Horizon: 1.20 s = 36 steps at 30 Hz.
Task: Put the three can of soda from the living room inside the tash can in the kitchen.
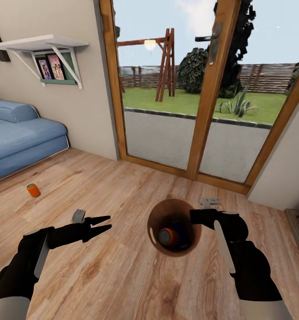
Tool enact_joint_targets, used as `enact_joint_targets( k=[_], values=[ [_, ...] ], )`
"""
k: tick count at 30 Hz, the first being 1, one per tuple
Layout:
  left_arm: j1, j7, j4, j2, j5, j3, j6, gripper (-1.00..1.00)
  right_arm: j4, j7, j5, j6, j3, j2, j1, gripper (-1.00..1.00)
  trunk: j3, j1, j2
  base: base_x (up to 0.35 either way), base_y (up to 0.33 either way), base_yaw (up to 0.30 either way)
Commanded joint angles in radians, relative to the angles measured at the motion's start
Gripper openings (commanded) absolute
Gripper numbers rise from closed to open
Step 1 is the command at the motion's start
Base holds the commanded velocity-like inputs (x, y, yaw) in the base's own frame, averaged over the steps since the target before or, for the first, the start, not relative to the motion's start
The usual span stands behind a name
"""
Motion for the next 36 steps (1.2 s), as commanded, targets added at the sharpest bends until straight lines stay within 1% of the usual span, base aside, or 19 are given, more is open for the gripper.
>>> enact_joint_targets(
  k=[1, 8, 11, 36],
  values=[
    [0.0, -0.001, 0.001, 0.0, 0.0, 0.0, 0.0, 1.0, 0.0, 0.001, -0.015, 0.0, 0.0, 0.0, 0.0, -1.0, 0.0, 0.0, 0.0, 0.0, 0.0, 0.0],
    [0.0, 0.001, 0.003, -0.001, -0.001, 0.0, 0.0, 1.0, 0.0, 0.002, -0.015, 0.0, -0.006, -0.004, 0.0, -1.0, 0.0, 0.0, 0.0, 0.004, 0.0, 0.0],
    [0.0, 0.002, 0.004, -0.001, -0.004, 0.0, 0.0, 1.0, 0.0, 0.001, -0.015, 0.0, -0.002, -0.002, 0.0, -1.0, 0.0, 0.0, 0.0, 0.166, 0.0, 0.0],
    [0.0, 0.006, 0.008, 0.0, -0.005, 0.003, 0.005, 1.0, 0.0, 0.0, -0.015, 0.0, 0.005, 0.004, 0.0, -1.0, 0.0, 0.0, 0.0, 0.328, 0.0, 0.0]
  ],
)
